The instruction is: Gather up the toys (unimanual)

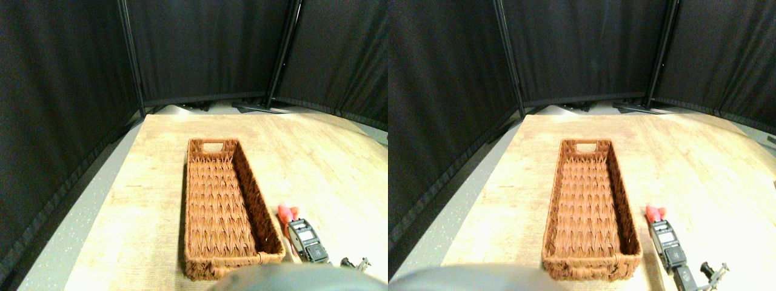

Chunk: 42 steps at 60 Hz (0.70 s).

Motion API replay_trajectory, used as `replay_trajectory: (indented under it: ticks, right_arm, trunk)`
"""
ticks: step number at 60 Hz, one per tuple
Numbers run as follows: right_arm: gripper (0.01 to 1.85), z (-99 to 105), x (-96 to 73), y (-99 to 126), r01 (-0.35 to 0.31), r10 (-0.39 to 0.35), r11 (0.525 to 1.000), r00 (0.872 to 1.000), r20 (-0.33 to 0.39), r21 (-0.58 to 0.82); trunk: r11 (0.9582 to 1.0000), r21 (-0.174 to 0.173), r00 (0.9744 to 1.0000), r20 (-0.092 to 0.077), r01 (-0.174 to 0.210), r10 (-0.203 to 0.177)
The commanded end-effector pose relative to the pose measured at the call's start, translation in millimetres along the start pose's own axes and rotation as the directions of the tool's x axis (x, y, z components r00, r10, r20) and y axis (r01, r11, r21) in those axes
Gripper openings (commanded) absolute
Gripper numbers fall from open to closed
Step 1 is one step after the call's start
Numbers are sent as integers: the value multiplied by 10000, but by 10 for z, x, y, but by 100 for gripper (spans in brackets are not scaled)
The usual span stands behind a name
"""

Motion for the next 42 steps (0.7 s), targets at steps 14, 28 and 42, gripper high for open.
replay_trajectory:
  ticks: [14,28,42]
  right_arm:
    - [29,30,61,-57,303,-481,9791,9953,839,2011]
    - [60,11,112,-118,254,-506,9520,9959,751,3049]
    - [80,-36,151,-95,1358,-1960,7464,9804,201,6515]
  trunk:
    - [9999,-97,10000,67,35,-34]
    - [9997,-225,9999,-51,86,-87]
    - [9997,-240,10000,-8,50,-50]
